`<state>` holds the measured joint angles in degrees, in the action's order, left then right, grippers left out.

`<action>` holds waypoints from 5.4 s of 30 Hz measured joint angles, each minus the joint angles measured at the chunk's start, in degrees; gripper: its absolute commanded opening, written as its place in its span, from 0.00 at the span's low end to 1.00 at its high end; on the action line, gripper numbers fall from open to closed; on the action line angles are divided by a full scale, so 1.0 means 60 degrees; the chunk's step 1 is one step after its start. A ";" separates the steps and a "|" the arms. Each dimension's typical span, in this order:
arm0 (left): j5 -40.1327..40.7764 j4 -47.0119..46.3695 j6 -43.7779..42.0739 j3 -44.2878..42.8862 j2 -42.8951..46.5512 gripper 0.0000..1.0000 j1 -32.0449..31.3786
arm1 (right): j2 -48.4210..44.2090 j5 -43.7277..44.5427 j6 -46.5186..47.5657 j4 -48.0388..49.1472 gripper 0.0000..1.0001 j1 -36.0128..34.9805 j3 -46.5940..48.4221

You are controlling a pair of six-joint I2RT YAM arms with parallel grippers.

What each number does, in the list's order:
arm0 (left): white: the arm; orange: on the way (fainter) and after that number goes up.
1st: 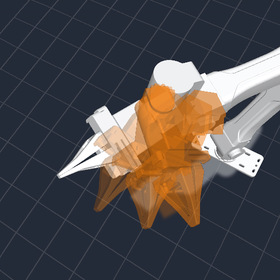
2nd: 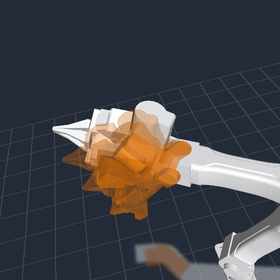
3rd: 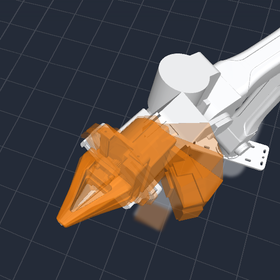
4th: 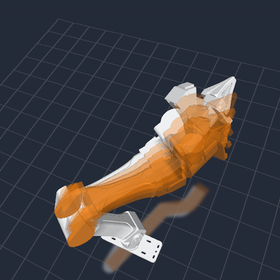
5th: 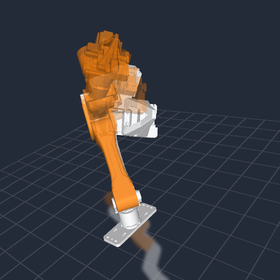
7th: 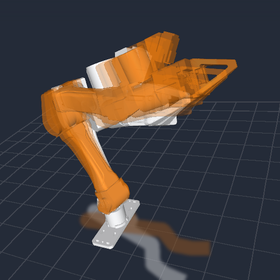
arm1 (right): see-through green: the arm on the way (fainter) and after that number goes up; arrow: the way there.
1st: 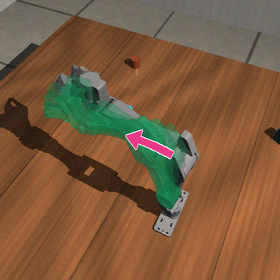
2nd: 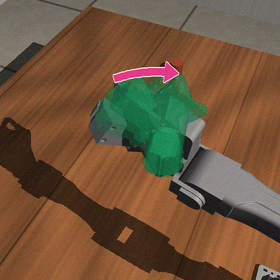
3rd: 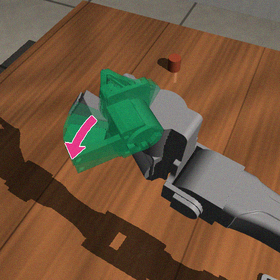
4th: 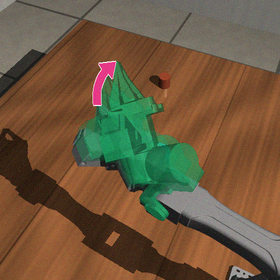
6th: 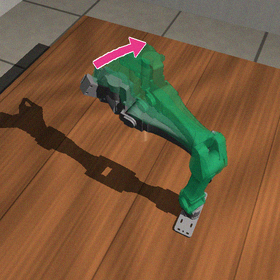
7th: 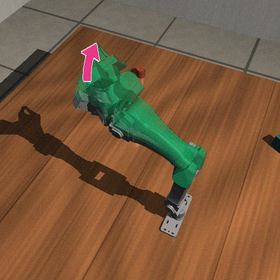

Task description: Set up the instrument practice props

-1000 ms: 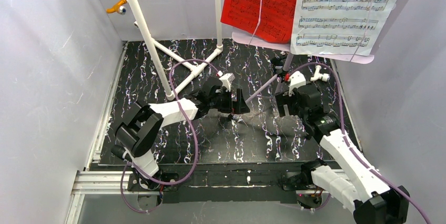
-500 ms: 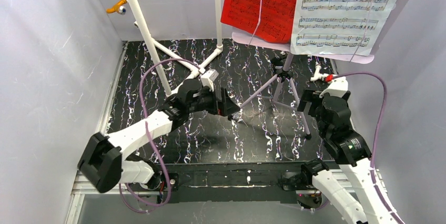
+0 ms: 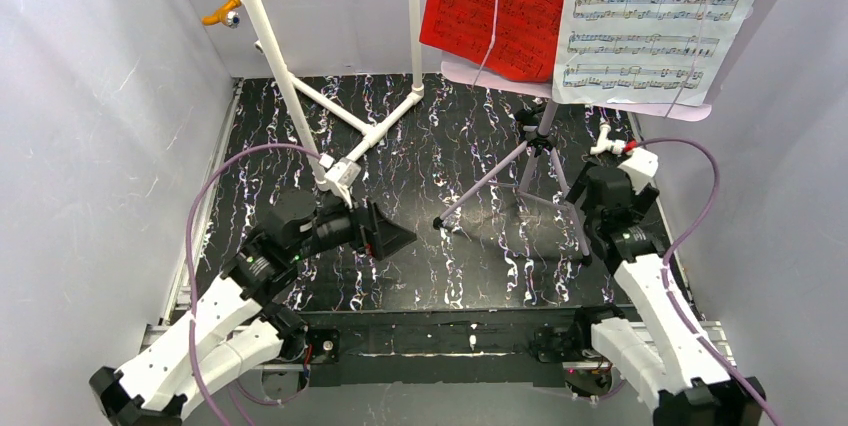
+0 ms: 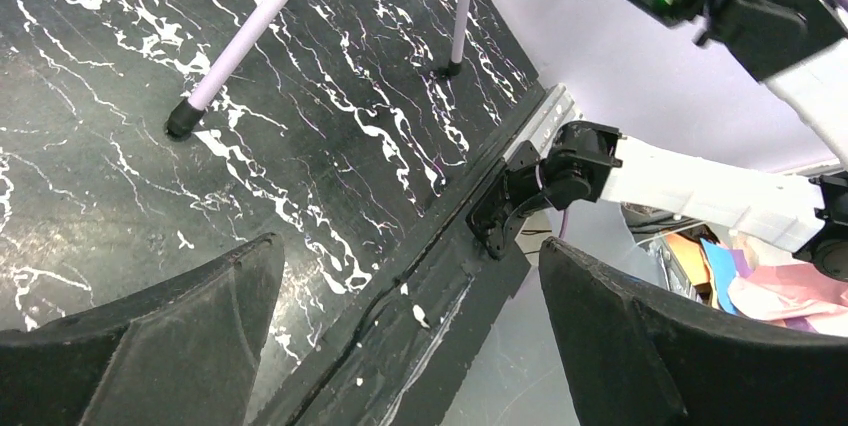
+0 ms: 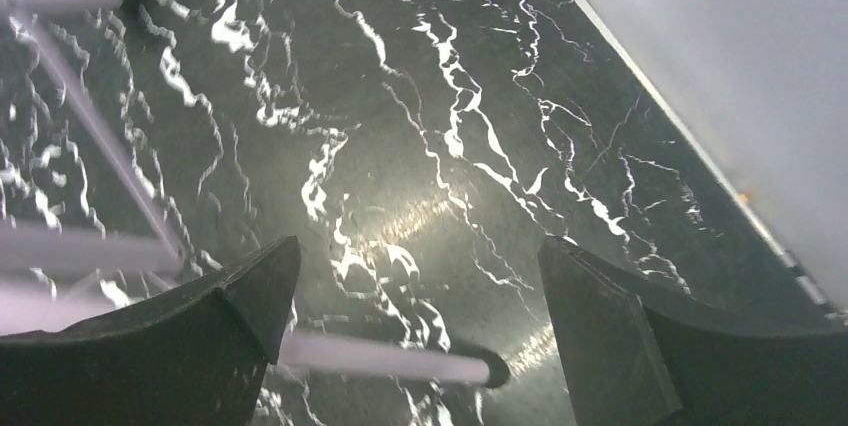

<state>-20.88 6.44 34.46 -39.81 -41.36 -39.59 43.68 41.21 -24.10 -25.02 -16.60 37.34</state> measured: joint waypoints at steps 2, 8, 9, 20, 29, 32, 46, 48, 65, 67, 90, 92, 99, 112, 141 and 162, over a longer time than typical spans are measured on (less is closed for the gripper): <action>0.0066 0.0477 -0.0047 -0.0011 0.0481 0.98 0.0000 | 0.0437 -0.0637 -0.0215 0.0506 0.98 0.0973 -0.0069; 0.0138 0.1807 -0.0226 -0.0211 0.0987 0.98 0.0000 | 0.4087 -0.4003 -0.1315 0.2495 0.99 0.3967 0.0590; 0.0153 0.1993 -0.0266 -0.0262 0.1016 0.98 0.0000 | 0.4790 -0.4426 -0.1523 0.2696 0.99 0.4003 0.0867; 0.0313 0.3013 -0.0397 -0.0568 0.1151 0.98 0.0000 | 1.0225 -0.6852 -0.4335 0.5632 0.98 0.3985 0.4721; 0.0419 0.3082 -0.0197 -0.0568 0.0874 0.98 0.0000 | 1.3398 -0.7399 -0.5905 0.6517 0.81 0.3949 0.7581; 0.0415 0.3082 -0.0066 -0.0568 0.0652 0.98 0.0000 | 1.4069 -0.7406 -0.6215 0.6706 0.74 0.3938 0.8218; 0.0499 0.3078 0.0444 -0.0568 0.0554 0.98 0.0000 | 1.5737 -0.7399 -0.8222 0.7468 0.39 0.3785 0.9653; 0.0561 0.3085 0.0477 -0.0568 0.0619 0.98 0.0000 | 1.5813 -0.7399 -0.8517 0.7632 0.39 0.3763 0.9734; 0.1468 0.2277 0.0430 -0.0954 -0.0423 0.98 0.0000 | 1.5908 -0.7420 -1.1071 0.8386 0.09 0.3490 1.0229; 0.1636 0.1887 0.0353 -0.1005 -0.0674 0.98 0.0000 | 1.5905 -0.7479 -1.1267 0.8404 0.10 0.3413 1.0229; 0.2765 -0.3548 -0.2732 -0.6073 -0.9562 0.94 0.0142 | 1.3770 -0.8735 -1.3376 0.9045 0.11 0.2754 0.7774; 0.2382 -0.3778 -0.2903 -0.6827 -1.0459 0.92 0.0233 | 1.3766 -0.8805 -1.3427 0.9067 0.11 0.2754 0.7756; 0.1198 -0.5013 -0.3129 -0.8014 -1.2211 0.88 0.0495 | 1.3763 -0.8914 -1.3493 0.9173 0.10 0.2758 0.7683; 0.0933 -0.7599 -0.2481 -1.0306 -1.4852 0.77 0.0499 | 1.3672 -0.8936 -1.3489 0.9296 0.08 0.2747 0.7388; 0.2510 -0.8404 -0.4156 -1.1027 -1.5952 0.00 0.0237 | 1.2316 -0.9278 -1.0750 0.8393 0.88 0.3599 0.6579; 0.4342 -0.6747 -0.4750 -0.4335 -0.8852 0.00 0.0386 | 0.3694 -0.6473 -0.3486 0.3162 0.90 0.4954 0.1949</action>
<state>5.17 -34.04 5.96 -65.82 -94.48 -37.28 65.84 2.37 -45.01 -6.04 13.13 49.04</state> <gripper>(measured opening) 0.173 0.898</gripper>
